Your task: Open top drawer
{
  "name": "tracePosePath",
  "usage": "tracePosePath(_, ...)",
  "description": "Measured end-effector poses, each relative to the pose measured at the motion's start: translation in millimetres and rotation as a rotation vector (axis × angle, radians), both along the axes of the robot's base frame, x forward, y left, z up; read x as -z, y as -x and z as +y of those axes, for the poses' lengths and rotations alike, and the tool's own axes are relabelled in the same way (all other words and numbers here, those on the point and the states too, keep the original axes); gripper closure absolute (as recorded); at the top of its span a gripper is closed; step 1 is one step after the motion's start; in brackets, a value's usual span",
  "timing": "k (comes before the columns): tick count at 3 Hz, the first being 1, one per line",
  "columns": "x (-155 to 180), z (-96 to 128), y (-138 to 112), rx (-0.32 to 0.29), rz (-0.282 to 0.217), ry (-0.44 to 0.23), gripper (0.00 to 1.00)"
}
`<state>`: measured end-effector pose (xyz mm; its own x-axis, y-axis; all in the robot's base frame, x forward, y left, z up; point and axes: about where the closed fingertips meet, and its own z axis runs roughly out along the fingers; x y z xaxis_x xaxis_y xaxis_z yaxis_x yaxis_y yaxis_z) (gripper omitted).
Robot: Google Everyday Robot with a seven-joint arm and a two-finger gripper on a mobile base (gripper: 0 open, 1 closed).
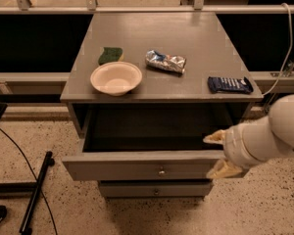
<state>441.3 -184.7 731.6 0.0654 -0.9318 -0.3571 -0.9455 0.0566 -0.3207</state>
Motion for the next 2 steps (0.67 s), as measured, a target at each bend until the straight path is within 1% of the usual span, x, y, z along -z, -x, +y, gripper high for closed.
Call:
tracePosePath(1,-6,14,-36,-0.013,-0.021,0.008,0.51)
tracePosePath(2,-1,28,-65,-0.013,-0.014,0.002,0.64)
